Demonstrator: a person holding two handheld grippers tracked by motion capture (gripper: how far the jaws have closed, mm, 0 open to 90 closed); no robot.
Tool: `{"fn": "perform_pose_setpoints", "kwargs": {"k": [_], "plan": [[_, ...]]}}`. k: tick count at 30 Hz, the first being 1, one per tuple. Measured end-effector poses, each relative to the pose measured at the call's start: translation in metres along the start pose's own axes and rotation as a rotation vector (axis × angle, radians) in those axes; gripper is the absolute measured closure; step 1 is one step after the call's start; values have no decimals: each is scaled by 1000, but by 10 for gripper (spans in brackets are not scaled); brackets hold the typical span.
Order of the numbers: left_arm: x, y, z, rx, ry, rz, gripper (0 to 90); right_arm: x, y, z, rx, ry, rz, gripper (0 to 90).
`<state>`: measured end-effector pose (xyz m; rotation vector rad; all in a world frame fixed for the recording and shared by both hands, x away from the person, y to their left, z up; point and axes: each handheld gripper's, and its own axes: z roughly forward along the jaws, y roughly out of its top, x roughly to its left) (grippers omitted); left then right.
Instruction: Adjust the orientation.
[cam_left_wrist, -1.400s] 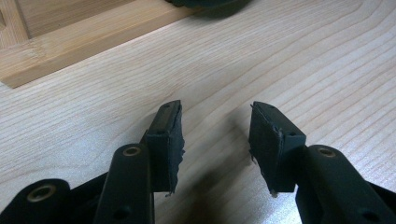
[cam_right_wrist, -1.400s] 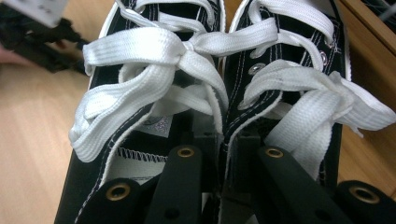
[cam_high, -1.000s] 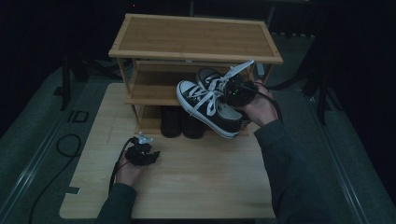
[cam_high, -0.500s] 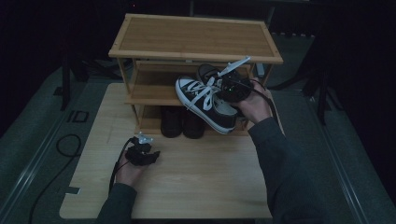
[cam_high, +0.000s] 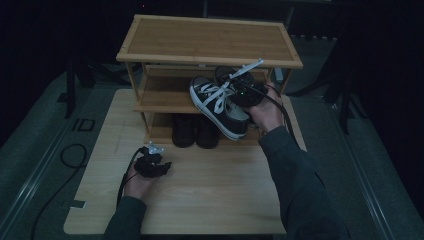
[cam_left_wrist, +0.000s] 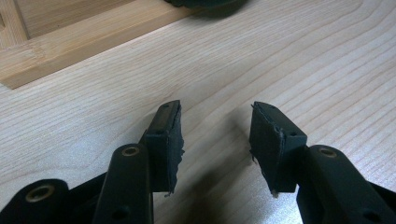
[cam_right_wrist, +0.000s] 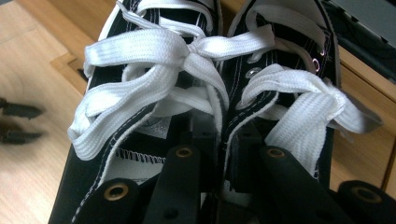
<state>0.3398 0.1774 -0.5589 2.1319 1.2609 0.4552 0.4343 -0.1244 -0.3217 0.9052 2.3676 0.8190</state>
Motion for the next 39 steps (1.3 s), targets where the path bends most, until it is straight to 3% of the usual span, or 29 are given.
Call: {"fn": "perform_pose_setpoints", "kwargs": {"k": [2, 5, 10, 17, 23, 33, 36, 39], "plan": [[0, 0, 0, 1, -1, 1, 539, 0, 2, 1, -3, -16, 40, 824], [0, 0, 0, 3, 0, 3, 538, 3, 3, 2, -9, -51, 56, 821], [0, 0, 0, 2, -2, 1, 538, 5, 4, 2, -2, -80, 65, 811], [0, 0, 0, 4, 1, 3, 538, 2, 5, -3, -15, -93, 63, 708], [0, 0, 0, 4, 3, 4, 537, -2, 3, -7, -12, -41, 37, 628], [-1, 0, 0, 2, 3, 4, 536, -4, -2, -15, -31, -20, -3, 582], [0, 0, 0, 0, 1, 1, 534, -4, -2, -21, -49, -13, -6, 580], [-1, 0, 0, -2, 3, 1, 533, -8, -2, -30, -89, 27, -2, 598]]}}
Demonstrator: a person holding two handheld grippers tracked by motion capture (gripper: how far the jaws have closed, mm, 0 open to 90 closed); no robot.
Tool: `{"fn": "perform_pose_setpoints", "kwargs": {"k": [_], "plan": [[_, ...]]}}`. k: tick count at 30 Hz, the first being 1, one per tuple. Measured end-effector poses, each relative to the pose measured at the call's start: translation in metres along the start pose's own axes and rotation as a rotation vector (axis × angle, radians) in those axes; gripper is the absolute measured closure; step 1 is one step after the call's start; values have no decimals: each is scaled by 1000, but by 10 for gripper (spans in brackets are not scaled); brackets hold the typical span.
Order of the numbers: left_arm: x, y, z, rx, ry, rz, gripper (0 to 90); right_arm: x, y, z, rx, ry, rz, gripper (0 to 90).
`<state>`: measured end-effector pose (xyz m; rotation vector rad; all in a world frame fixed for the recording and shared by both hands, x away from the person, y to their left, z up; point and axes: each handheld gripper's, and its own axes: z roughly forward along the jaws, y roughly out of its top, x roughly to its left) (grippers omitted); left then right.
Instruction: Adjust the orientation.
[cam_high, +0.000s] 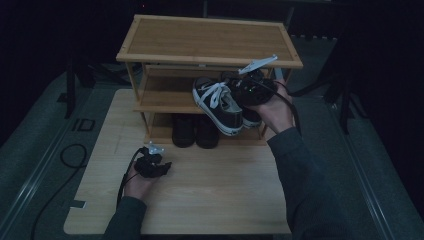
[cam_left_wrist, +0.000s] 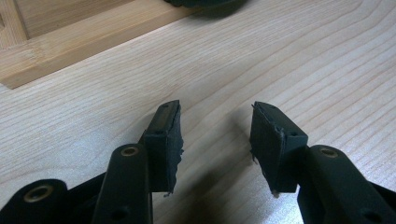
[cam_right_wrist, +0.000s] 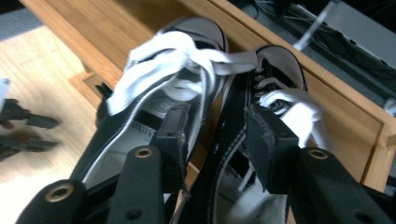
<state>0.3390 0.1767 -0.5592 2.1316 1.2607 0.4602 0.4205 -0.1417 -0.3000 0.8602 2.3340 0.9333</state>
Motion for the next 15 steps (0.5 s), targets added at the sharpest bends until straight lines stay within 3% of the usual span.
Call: {"fn": "perform_pose_setpoints", "kwargs": {"k": [5, 7, 15], "plan": [[0, 0, 0, 1, 0, -1, 532, -8, -2, -4, -10, 57, -28, 646], [0, 0, 0, 0, 0, -2, 532, -14, -6, -5, -53, 141, -9, 694], [-2, -1, -1, 3, 8, -2, 533, -22, -13, -2, -63, 199, -76, 768]]}}
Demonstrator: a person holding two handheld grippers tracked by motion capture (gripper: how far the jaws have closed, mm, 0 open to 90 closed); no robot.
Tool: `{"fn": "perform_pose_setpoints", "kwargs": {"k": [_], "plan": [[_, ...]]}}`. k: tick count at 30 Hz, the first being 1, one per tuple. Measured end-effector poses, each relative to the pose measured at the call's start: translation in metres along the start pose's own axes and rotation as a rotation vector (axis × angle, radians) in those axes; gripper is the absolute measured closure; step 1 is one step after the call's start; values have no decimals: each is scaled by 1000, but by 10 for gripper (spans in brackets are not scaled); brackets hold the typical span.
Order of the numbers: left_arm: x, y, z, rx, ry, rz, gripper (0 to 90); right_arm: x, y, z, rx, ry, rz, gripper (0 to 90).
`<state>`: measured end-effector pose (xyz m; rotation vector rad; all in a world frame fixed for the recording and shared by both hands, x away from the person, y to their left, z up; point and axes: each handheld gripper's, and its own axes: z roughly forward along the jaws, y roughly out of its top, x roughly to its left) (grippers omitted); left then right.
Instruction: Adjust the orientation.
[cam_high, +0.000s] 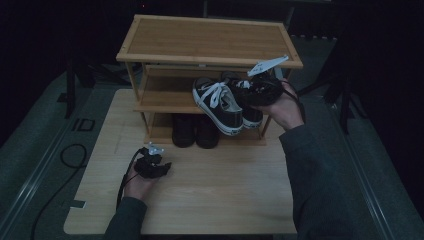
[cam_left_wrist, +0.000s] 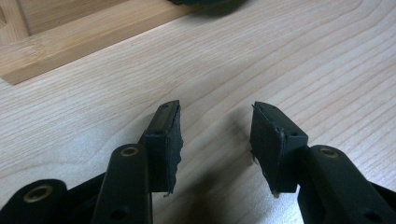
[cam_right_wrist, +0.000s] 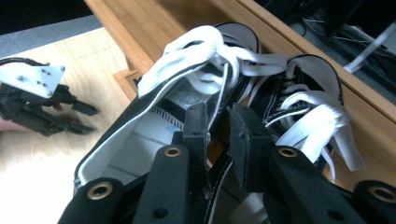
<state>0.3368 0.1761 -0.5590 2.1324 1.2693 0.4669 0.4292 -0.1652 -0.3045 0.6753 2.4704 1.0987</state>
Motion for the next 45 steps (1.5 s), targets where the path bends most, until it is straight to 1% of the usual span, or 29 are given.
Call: {"fn": "perform_pose_setpoints", "kwargs": {"k": [1, 3, 4, 5, 6, 7, 8, 9, 10, 12, 13, 14, 16, 18, 22, 25, 26, 29, 33, 34, 37, 40, 45], "plan": [[-1, 0, 0, 2, 5, 8, 533, 0, 0, 0, 0, 0, 0, 768], [-1, 1, 0, 10, 7, 7, 537, 0, -1, 0, 5, 5, -10, 779], [-1, 1, -1, 15, 8, 6, 542, -2, -2, 1, 3, 19, -15, 792], [-1, 2, -1, 20, 9, 8, 545, -2, -2, 1, 0, 24, -12, 803], [-2, 3, -1, 27, 13, 13, 548, -3, -3, 1, -6, 42, -10, 819], [-3, 3, -3, 31, 18, 21, 548, -3, -3, 1, -6, 42, -10, 819], [-4, 4, -4, 27, 20, 25, 556, -4, -3, 1, -9, 57, -6, 827], [-5, 5, -6, 12, 20, 24, 564, -5, -4, 1, -13, 63, -10, 842], [-7, 6, -9, 0, 18, 26, 566, -6, -4, 0, -15, 82, -12, 861], [-9, 10, -13, -17, 16, 34, 566, -6, -4, 0, -15, 86, -13, 877], [-9, 10, -13, -17, 16, 34, 566, -6, -4, 0, -15, 86, -13, 877], [-10, 12, -16, -30, 3, 34, 570, -7, -5, -2, -30, 96, -15, 896], [-12, 14, -19, -48, -9, 30, 574, -8, -5, -4, -38, 104, -12, 900], [-12, 16, -23, -58, -14, 35, 601, -8, -6, -7, -46, 103, -14, 900], [-12, 19, -28, -79, -42, 39, 654, -7, -9, -10, -62, 110, -17, 900], [-12, 22, -30, -90, -48, 38, 694, -7, -11, -12, -71, 113, -20, 900], [-12, 27, -33, -96, -57, 40, 694, -6, -13, -12, -73, 111, -20, 900], [-13, 34, -37, -108, -65, 41, 722, -5, -19, -17, -82, 107, -25, 900], [-15, 45, -40, -112, -66, 45, 722, -5, -22, -21, -95, 111, -18, 900], [-16, 48, -41, -120, -65, 49, 722, -4, -25, -23, -100, 104, -28, 900], [-17, 51, -41, -119, -70, 56, 722, -4, -27, -27, -111, 111, -27, 900], [-18, 54, -42, -125, -74, 55, 720, -4, -30, -30, -114, 108, -33, 900], [-20, 60, -44, -129, -73, 69, 708, -2, -35, -34, -115, 108, -36, 900]]}}
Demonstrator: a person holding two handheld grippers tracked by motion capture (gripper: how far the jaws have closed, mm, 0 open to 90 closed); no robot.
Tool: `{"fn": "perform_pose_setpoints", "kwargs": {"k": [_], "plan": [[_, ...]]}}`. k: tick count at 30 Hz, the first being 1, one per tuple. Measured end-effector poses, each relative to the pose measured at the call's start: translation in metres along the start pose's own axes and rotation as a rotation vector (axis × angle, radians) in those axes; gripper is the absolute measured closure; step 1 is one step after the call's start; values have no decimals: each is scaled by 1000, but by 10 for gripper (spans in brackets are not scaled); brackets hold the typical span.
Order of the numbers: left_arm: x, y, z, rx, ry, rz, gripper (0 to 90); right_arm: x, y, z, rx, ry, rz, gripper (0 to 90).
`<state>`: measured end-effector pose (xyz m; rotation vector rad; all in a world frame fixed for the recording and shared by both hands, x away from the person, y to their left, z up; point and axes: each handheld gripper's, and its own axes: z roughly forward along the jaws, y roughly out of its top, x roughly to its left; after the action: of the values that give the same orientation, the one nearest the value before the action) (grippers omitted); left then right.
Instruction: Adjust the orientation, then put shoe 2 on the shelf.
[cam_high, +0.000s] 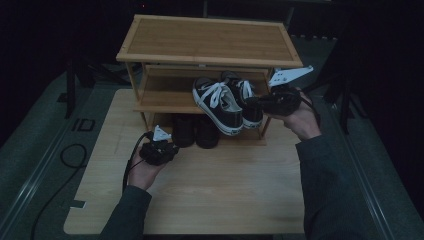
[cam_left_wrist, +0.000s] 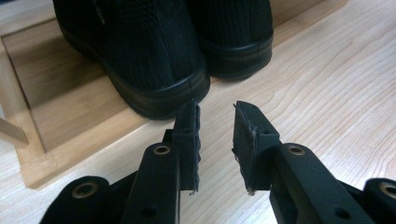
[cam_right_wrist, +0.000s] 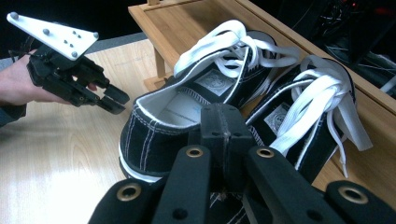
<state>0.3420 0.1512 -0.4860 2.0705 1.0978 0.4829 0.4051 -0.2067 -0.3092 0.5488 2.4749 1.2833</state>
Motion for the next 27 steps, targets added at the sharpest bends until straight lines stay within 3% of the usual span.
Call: {"fn": "perform_pose_setpoints", "kwargs": {"k": [27], "plan": [[4, 23, -9, -38, -2, 15, 693, 17, -18, -8, -9, 39, -37, 900]]}}
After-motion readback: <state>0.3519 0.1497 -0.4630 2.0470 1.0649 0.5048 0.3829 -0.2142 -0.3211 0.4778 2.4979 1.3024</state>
